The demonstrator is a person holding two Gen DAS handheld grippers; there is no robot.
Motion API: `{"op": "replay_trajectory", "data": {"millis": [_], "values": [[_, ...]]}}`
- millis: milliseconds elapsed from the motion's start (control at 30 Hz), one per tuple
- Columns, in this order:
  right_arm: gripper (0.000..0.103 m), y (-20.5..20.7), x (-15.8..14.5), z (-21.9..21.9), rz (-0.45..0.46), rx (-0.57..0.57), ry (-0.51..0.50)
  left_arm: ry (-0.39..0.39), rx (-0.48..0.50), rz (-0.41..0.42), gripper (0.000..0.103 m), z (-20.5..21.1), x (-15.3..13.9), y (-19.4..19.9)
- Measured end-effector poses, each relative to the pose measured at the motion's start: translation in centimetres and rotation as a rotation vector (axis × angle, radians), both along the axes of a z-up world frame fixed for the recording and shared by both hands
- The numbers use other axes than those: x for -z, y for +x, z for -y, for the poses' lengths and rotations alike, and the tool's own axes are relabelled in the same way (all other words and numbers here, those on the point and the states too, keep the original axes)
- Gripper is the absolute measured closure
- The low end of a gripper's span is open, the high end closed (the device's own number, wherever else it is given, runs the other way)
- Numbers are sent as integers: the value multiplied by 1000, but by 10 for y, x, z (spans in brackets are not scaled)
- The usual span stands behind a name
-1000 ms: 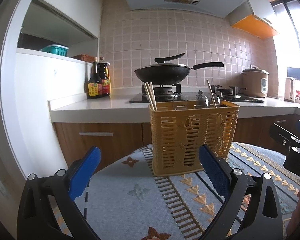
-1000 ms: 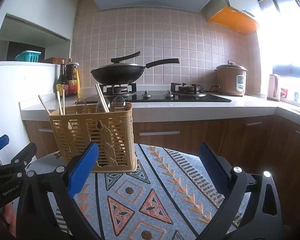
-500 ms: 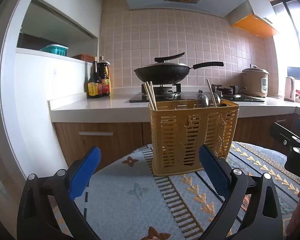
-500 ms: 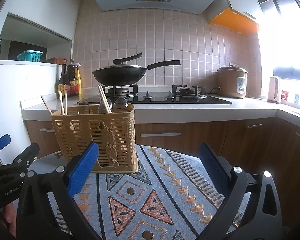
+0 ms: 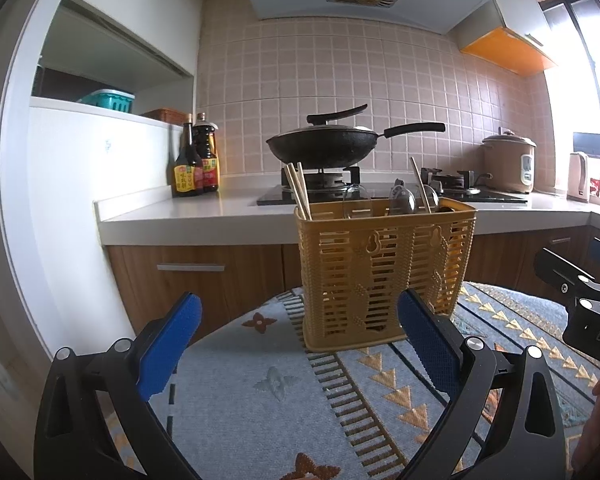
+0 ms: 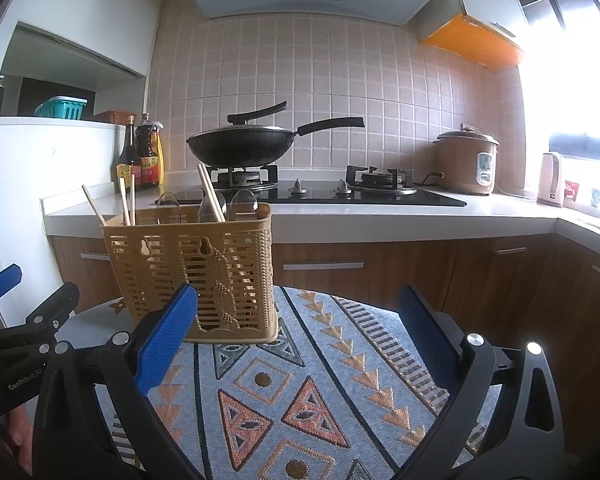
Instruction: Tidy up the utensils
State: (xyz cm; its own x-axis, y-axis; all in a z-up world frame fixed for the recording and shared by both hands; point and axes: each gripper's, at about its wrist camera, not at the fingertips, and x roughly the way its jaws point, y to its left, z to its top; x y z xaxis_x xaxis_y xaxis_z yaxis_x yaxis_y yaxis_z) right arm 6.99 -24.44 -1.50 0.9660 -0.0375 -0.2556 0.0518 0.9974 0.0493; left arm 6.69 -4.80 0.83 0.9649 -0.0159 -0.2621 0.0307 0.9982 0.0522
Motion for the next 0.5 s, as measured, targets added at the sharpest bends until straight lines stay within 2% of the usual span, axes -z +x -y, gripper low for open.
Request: {"op": "replay_trajectory", "data": {"millis": [500], "values": [[7,-2,0,1,5,5,5,10,12,-1,8,2,1,1]]}}
